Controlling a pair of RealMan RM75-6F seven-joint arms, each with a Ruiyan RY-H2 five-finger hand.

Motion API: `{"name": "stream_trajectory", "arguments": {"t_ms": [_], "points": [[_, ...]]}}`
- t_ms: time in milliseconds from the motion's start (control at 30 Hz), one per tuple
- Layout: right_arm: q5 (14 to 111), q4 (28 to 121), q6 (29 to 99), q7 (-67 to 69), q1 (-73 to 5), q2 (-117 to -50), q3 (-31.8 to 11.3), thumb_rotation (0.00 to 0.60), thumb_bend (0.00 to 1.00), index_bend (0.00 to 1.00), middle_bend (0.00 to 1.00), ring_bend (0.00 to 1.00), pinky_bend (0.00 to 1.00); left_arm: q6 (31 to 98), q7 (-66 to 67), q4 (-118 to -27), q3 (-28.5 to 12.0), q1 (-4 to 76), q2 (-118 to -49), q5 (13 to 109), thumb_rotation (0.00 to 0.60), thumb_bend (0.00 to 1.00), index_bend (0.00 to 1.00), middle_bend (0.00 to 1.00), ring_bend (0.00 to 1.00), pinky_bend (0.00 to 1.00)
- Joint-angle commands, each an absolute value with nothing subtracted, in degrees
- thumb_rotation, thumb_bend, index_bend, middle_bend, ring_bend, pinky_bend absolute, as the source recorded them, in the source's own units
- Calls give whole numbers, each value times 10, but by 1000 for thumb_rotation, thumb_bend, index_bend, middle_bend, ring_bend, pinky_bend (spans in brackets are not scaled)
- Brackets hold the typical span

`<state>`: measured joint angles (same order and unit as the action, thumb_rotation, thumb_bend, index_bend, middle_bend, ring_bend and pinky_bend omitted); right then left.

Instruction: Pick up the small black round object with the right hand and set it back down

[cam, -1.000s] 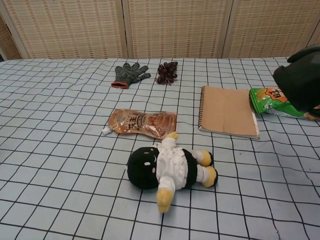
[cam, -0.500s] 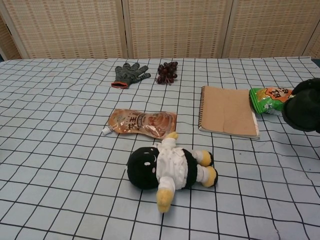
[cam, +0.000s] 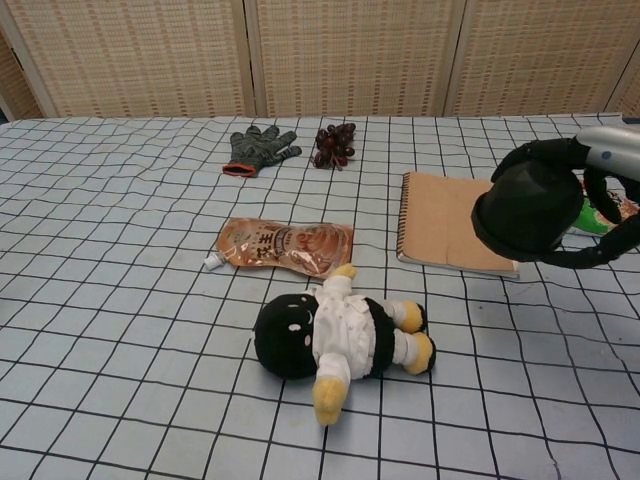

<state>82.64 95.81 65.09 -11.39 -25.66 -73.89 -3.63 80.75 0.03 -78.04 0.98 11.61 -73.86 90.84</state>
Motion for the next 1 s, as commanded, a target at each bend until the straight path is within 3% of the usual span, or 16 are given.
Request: {"name": "stream_trajectory", "arguments": {"t_ms": [33,167,267,367,467,567,700,1000], "points": [[709,852,627,-273,-254,-759,-44,600,447,781,667,574,678,807,2,-781,10,116,-739,908,600,389,291,334,323,491],[680,836,638,-340,-254,-783,-46,600,450,780,667,575,678,805,5,-782,10,117,-739,908,600,390,291,334,323,490],[705,866,634,-300,-259,-781,-46,600,451,780,667,574,678,806,5,-782,11,117,-739,909,600,388,291,334,323,491],[806,915,656,-165,-261,-764,-42,600,451,780,667,574,678,808,0,-782,10,116,-738,910,600,388,291,334,323,491],[944,925,726,-15,-262,-751,-22,600,451,780,667,574,678,812,-5,-781,8,115,-737,908,600,388,291,334,323,491],[1016,920,784,78,-257,-743,-4,600,450,780,667,574,678,814,-7,-781,8,114,-736,908,600,388,291,334,323,491],[1003,915,786,63,-242,-729,5,600,450,779,667,574,679,815,-5,-782,8,114,-735,910,600,388,291,334,323,491],[846,843,669,-34,-234,-745,-9,600,450,779,667,574,680,804,7,-783,10,117,-738,907,600,389,291,334,323,491]]}}
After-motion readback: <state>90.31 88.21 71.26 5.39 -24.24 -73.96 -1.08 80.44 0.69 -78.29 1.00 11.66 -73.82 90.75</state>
